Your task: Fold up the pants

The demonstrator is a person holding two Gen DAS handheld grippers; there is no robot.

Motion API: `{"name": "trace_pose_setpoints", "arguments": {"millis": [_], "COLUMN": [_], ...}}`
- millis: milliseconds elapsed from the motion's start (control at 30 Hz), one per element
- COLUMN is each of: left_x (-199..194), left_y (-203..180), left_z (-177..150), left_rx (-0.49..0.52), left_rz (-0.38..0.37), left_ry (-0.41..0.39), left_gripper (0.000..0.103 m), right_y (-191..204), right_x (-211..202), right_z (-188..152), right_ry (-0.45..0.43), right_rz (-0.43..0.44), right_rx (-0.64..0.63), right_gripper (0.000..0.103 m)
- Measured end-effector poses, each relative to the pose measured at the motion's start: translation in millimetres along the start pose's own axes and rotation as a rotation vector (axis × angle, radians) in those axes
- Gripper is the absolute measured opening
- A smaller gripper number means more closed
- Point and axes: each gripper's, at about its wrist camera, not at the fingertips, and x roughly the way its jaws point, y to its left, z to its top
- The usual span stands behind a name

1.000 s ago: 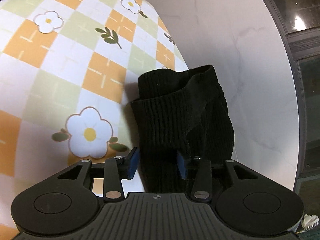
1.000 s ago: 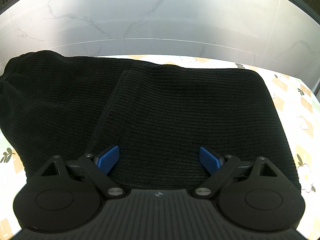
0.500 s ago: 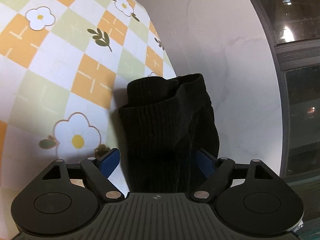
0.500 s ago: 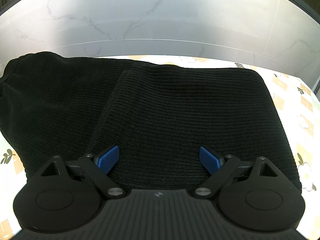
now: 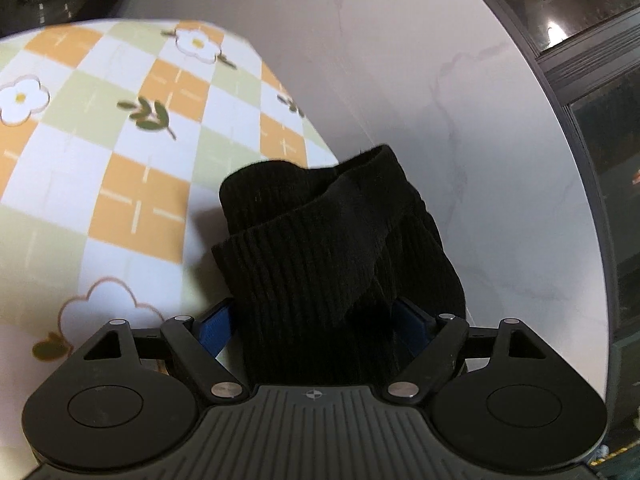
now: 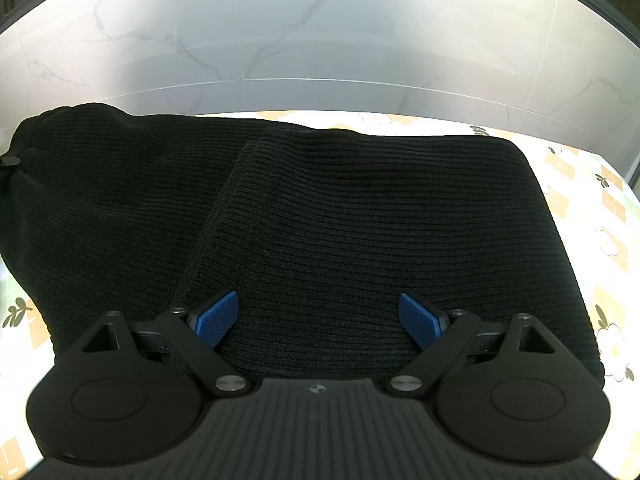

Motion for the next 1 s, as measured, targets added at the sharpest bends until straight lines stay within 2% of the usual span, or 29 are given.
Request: {"name": "trace_pose_setpoints", "arguments": {"millis": [67, 100, 133, 167, 233, 367, 433, 567, 633, 733, 867, 1000], "left_x": [3.1, 3.7, 6.5, 8.9, 3.7, -19.2, -35.7, -72.6, -93.5, -123.4, -150.1, -160.1], "left_y": [-5.7, -9.5, -12.3, -12.2, -9.9, -13.1, -10.2, 5.5, 18.3, 38.5, 54.0, 53.2], "left_z": [-0.7, -0.9, 0.0, 1.4, 3.8, 6.3, 9.0, 15.9, 20.0, 24.5, 24.8, 24.5], "left_rx": [0.011, 0.03, 0.055, 0.068, 0.064, 0.106, 0.095, 0.076, 0.071, 0.063, 0.06, 0.064], "left_rz": [0.029, 0.064, 0.109, 0.126, 0.106, 0.093, 0.096, 0.141, 0.176, 0.232, 0.283, 0.299], "left_ry": [-0.021, -0.024, -0.012, 0.001, -0.001, -0.022, -0.041, -0.087, -0.118, -0.159, -0.19, -0.21], "left_gripper": [0.08, 0.071, 0.039, 0.035, 0.031, 0.029, 0.029, 0.029, 0.029, 0.029, 0.03, 0.03], "right_y": [0.1, 0.6, 0.7, 1.3, 1.3, 0.7, 3.6, 19.7, 30.4, 52.4, 93.7, 109.5], "right_x": [-0.4, -0.5, -0.7, -0.9, -1.4, -4.4, -8.2, -21.1, -26.3, -23.3, -20.1, -28.7], "right_z": [-0.3, 0.0, 0.2, 0.8, 2.7, 11.0, 15.3, 24.2, 29.8, 33.6, 23.0, 8.9], "right_ry": [0.0, 0.001, 0.004, 0.007, 0.017, 0.063, 0.087, 0.072, 0.042, 0.041, 0.079, 0.08], "right_rz": [0.001, 0.0, 0.001, 0.001, 0.002, 0.026, 0.053, 0.102, 0.133, 0.176, 0.278, 0.295], "right_rx": [-0.001, 0.001, 0.001, 0.004, 0.002, -0.015, -0.032, -0.09, -0.108, -0.156, -0.286, -0.361], "right_gripper": [0.089, 0.089, 0.089, 0.089, 0.089, 0.088, 0.081, 0.08, 0.08, 0.08, 0.08, 0.079]}}
